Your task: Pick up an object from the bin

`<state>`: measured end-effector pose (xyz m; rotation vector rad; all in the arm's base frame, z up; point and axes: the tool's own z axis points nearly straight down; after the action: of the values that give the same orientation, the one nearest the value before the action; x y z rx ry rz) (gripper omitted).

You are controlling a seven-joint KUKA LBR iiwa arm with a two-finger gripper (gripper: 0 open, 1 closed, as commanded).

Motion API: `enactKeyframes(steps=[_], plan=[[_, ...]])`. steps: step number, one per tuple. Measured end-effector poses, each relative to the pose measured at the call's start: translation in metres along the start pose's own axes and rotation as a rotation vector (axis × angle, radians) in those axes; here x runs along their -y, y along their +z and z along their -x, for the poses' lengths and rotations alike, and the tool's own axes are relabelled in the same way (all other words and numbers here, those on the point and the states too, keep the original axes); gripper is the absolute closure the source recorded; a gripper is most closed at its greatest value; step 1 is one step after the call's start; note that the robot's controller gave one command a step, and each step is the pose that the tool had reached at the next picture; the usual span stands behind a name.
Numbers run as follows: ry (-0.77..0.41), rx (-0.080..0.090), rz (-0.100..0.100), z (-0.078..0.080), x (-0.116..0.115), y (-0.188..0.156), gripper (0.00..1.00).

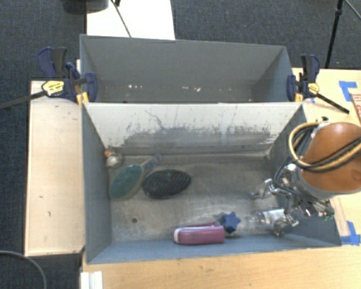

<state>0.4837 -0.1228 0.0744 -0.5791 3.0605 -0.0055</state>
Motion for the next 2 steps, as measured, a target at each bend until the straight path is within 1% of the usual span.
enactKeyframes(steps=[1, 2], plan=[[-0.002, -0.009, 0.002, -0.003, 0.0, 0.001, 1.0], [-0.005, -0.02, 0.006, -0.001, 0.0, -0.02, 1.0]])
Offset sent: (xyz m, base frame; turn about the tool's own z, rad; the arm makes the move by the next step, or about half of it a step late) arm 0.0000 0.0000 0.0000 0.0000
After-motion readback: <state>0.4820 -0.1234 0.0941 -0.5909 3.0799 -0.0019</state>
